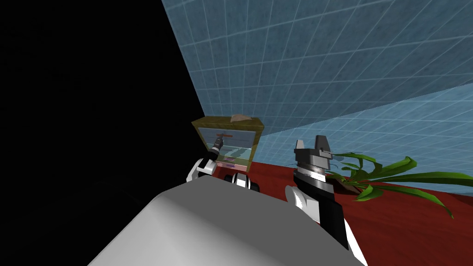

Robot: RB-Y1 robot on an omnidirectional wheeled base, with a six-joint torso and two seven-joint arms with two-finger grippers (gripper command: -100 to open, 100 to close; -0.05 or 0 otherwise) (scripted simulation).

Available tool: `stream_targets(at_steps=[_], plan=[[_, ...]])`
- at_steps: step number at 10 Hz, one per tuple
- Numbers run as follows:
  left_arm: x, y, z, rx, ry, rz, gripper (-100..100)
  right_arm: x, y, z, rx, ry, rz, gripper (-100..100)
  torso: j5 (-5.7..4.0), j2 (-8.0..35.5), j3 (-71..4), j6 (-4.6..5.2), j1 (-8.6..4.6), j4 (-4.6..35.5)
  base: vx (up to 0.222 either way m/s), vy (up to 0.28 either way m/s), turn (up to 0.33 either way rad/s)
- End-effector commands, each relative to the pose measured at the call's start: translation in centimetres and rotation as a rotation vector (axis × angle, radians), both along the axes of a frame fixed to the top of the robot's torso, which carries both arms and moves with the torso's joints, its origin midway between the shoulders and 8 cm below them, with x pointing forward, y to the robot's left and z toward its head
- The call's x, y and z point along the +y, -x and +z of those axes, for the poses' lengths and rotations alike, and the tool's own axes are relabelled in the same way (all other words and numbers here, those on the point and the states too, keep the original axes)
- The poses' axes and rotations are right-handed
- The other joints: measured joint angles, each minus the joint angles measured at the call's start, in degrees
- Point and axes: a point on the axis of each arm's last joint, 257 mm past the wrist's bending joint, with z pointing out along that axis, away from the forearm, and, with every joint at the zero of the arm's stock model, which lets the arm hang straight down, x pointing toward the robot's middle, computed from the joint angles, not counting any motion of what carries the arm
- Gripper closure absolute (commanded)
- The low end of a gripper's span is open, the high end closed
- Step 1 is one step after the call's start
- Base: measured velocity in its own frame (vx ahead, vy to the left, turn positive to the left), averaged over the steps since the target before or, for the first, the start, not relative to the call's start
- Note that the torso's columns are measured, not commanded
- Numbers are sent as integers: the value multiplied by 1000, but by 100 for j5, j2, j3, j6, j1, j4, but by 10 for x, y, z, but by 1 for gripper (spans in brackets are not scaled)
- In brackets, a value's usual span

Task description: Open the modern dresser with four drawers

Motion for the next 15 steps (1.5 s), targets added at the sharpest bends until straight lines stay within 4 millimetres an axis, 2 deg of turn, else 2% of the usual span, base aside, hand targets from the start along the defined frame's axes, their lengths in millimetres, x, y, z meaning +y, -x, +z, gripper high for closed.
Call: stream_targets(at_steps=[1,6,7,9,14,15], plan=[[0,0,0,1,0,0,100,0,0,0,0,0,0,0,1,6,1,0,-1,-1,9,2,2],[-3,7,5,-2,0,-7,100,0,0,0,0,0,0,0,0,11,6,0,-5,2,-167,-6,17],[-1,9,7,6,0,-3,-100,0,0,0,0,0,0,0,0,-36,-22,0,-3,-10,83,45,-30],[0,10,8,14,0,0,-100,0,0,0,0,0,0,0,7,-72,-49,-1,21,-24,157,81,-24],[3,13,13,21,1,5,-100,0,0,0,0,0,0,0,-7,18,12,1,-24,6,126,49,-16],[3,13,13,22,1,6,100,0,0,0,0,0,0,0,-4,19,9,0,-15,3,12,1,1]])
